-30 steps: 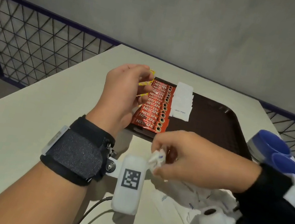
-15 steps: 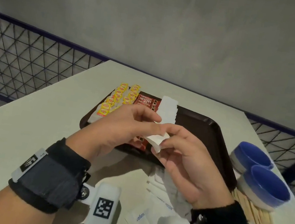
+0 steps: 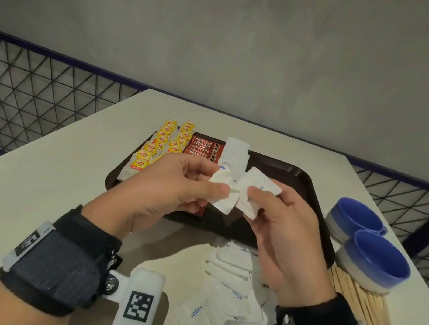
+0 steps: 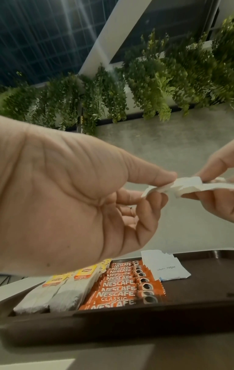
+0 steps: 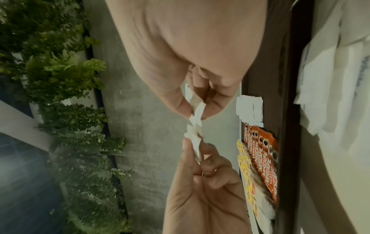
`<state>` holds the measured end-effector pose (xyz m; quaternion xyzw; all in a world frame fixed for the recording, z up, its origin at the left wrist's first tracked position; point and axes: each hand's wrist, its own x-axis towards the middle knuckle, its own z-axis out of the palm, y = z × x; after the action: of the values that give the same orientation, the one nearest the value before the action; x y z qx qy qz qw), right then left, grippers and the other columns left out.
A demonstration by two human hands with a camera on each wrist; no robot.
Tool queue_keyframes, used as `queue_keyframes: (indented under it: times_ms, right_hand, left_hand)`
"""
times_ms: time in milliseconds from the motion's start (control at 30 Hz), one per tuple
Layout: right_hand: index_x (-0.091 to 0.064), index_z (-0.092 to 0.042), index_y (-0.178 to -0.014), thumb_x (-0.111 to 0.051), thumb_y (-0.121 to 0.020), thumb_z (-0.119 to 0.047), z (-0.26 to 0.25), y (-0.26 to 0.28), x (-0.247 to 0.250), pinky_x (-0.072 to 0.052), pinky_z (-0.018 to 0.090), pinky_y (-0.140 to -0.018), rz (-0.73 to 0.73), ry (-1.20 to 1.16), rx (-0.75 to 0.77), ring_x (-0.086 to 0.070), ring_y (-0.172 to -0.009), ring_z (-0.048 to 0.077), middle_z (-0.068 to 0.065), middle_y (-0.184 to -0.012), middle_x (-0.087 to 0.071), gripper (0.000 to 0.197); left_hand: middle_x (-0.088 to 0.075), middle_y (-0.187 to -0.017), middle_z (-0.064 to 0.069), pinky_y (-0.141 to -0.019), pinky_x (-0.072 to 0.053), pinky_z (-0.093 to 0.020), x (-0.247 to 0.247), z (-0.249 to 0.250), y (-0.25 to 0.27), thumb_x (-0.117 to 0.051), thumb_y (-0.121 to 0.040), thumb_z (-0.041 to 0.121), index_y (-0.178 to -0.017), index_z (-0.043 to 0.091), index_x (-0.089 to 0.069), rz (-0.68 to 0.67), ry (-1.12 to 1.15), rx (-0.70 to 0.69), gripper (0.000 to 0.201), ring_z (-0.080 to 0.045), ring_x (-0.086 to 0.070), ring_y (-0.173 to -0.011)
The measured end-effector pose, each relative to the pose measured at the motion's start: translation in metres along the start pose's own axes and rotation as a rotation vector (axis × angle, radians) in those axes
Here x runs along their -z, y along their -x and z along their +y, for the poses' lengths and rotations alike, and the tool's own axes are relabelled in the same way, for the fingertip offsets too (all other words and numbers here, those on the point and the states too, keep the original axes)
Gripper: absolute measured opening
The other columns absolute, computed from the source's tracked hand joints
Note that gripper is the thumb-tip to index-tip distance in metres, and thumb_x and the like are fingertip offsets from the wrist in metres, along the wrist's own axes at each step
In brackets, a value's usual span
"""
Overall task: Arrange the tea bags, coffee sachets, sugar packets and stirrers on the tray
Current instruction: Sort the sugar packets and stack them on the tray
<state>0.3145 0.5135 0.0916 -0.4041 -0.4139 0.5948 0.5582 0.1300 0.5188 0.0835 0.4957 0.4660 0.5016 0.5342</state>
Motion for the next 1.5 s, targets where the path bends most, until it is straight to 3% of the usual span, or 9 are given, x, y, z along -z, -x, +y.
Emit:
queue_keyframes:
  times_ms: [233, 400, 600, 733, 867, 1000, 1133, 1367, 1500]
  right_hand:
    - [-0.067, -0.011, -0.108, -0.069, -0.091, -0.005, -0.001, 0.0, 0.001, -0.058, 0.029, -0.072, 0.092, -0.099, 0.036, -0.077, -0.086, 0.016, 0.002, -0.089, -0.079, 0.017]
    - [-0.067, -0.008, -0.103, -0.067, -0.093, -0.007, 0.002, -0.001, 0.003, -0.058, 0.028, -0.062, 0.108, -0.145, -0.052, -0.077, -0.08, 0.014, 0.002, -0.082, -0.078, 0.01]
    - [-0.064, -0.016, -0.099, -0.056, -0.095, -0.009, 0.0, -0.002, 0.005, -0.051, 0.041, -0.101, 0.117, -0.153, -0.037, -0.069, -0.109, 0.024, 0.005, -0.097, -0.08, 0.011]
    - [-0.073, -0.019, -0.068, -0.062, -0.089, -0.011, 0.001, -0.001, 0.005, -0.054, 0.043, -0.09, 0.082, -0.086, -0.039, -0.065, -0.088, 0.023, 0.006, -0.079, -0.07, 0.025]
    - [-0.067, -0.02, -0.062, -0.067, -0.088, -0.026, 0.0, 0.002, 0.0, -0.049, 0.038, -0.079, 0.022, -0.127, 0.03, -0.055, -0.07, 0.015, 0.003, -0.07, -0.058, 0.027]
    - [-0.069, -0.009, -0.077, -0.068, -0.076, -0.016, 0.0, 0.006, 0.0, -0.053, 0.03, -0.071, -0.113, 0.016, 0.171, -0.071, -0.076, 0.009, 0.0, -0.079, -0.072, 0.007]
    - [-0.074, -0.014, -0.092, -0.059, -0.087, 0.014, 0.006, 0.006, -0.001, -0.062, 0.036, -0.07, -0.079, 0.28, 0.266, -0.072, -0.093, 0.018, -0.004, -0.092, -0.075, 0.031]
    - [-0.064, -0.03, -0.111, -0.067, -0.089, 0.007, 0.012, 0.004, -0.003, -0.055, 0.013, -0.074, -0.062, 0.434, 0.427, -0.065, -0.104, -0.006, -0.014, -0.11, -0.069, 0.043]
    - [-0.062, -0.037, -0.119, -0.068, -0.094, -0.003, 0.015, 0.003, -0.001, -0.057, 0.015, -0.077, -0.095, 0.502, 0.427, -0.061, -0.111, -0.007, -0.018, -0.12, -0.066, 0.043]
  left_hand:
    - [-0.079, -0.099, -0.007, -0.088, -0.052, -0.049, 0.0, 0.001, 0.003, -0.086, -0.061, 0.038, -0.099, 0.011, -0.069, -0.021, -0.007, -0.005, 0.05, -0.033, -0.075, -0.103]
    - [-0.073, -0.079, -0.005, -0.055, -0.044, -0.025, -0.005, 0.004, 0.006, -0.082, -0.067, 0.039, -0.058, 0.027, -0.062, -0.042, -0.025, 0.002, 0.026, -0.029, -0.058, -0.078]
    - [-0.075, -0.092, -0.01, -0.052, -0.045, -0.024, -0.008, 0.002, 0.005, -0.084, -0.065, 0.039, -0.092, 0.024, -0.079, -0.013, -0.055, 0.011, 0.031, -0.025, -0.056, -0.075]
    - [-0.076, -0.087, -0.002, -0.051, -0.043, -0.022, -0.009, 0.003, 0.006, -0.079, -0.071, 0.045, -0.092, 0.024, -0.083, 0.03, -0.063, 0.014, 0.03, -0.012, -0.057, -0.062]
    - [-0.077, -0.079, 0.001, -0.051, -0.044, -0.022, -0.01, 0.003, 0.005, -0.078, -0.077, 0.045, -0.088, 0.021, -0.084, 0.083, -0.077, 0.0, 0.027, -0.006, -0.059, -0.055]
    - [-0.078, -0.078, -0.005, -0.046, -0.042, -0.021, -0.011, 0.001, 0.006, -0.076, -0.087, 0.035, -0.083, 0.016, -0.08, 0.122, -0.101, -0.023, 0.02, -0.012, -0.06, -0.054]
    - [-0.08, -0.08, -0.004, -0.046, -0.046, -0.023, -0.011, 0.0, 0.005, -0.072, -0.093, 0.024, -0.086, 0.016, -0.08, 0.178, -0.148, -0.026, 0.013, -0.014, -0.066, -0.055]
    - [-0.079, -0.088, -0.016, -0.047, -0.049, -0.023, -0.012, 0.004, 0.005, -0.071, -0.089, 0.036, -0.091, 0.005, -0.079, 0.131, 0.043, 0.007, 0.032, -0.017, -0.067, -0.057]
    - [-0.08, -0.097, -0.013, -0.051, -0.052, -0.025, -0.012, 0.004, 0.005, -0.065, -0.094, 0.036, -0.102, 0.006, -0.078, 0.083, 0.06, 0.032, 0.034, -0.019, -0.072, -0.066]
